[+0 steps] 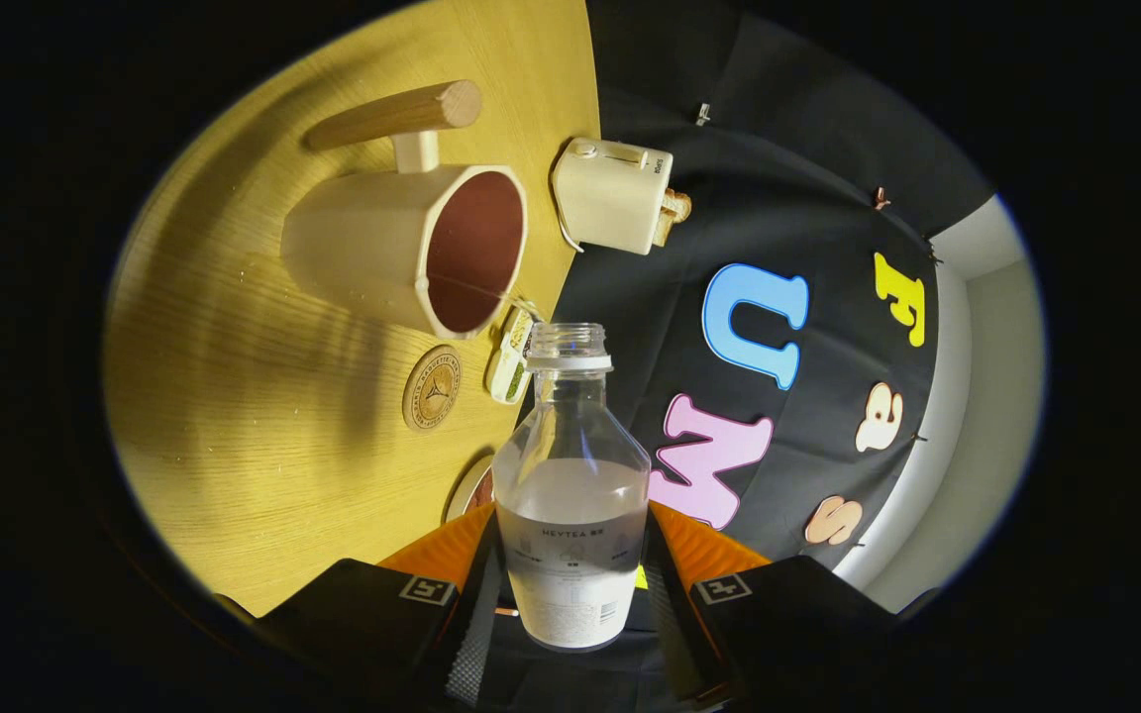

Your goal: Take the bottle from table, then pour the juice into the cup, finally place the bottle on the coaster

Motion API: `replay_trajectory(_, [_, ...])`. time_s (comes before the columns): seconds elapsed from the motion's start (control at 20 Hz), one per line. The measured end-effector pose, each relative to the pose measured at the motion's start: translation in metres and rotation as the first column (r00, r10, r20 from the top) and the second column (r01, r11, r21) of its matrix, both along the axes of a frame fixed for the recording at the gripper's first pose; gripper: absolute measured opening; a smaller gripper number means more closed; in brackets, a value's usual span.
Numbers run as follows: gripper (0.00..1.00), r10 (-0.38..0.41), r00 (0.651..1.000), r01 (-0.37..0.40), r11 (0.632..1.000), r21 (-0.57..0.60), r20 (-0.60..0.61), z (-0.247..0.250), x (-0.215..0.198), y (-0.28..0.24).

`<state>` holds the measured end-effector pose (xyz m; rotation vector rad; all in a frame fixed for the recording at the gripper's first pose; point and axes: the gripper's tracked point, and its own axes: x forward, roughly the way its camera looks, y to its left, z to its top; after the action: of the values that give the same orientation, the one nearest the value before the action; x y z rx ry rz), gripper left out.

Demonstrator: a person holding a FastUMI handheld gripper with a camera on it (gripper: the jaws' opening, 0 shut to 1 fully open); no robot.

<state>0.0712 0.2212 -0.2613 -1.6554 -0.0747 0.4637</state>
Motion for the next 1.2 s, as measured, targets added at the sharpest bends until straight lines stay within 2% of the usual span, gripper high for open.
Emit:
replay_trajectory(1.0, [0.72, 0.085, 0.994, -0.078, 0.992, -0.094, 0.064, 0.008, 0.003, 0.012])
replay_trajectory(1.2, [0.72, 0.123, 0.989, -0.112, 0.986, -0.126, 0.086, 0.011, 0.003, 0.015])
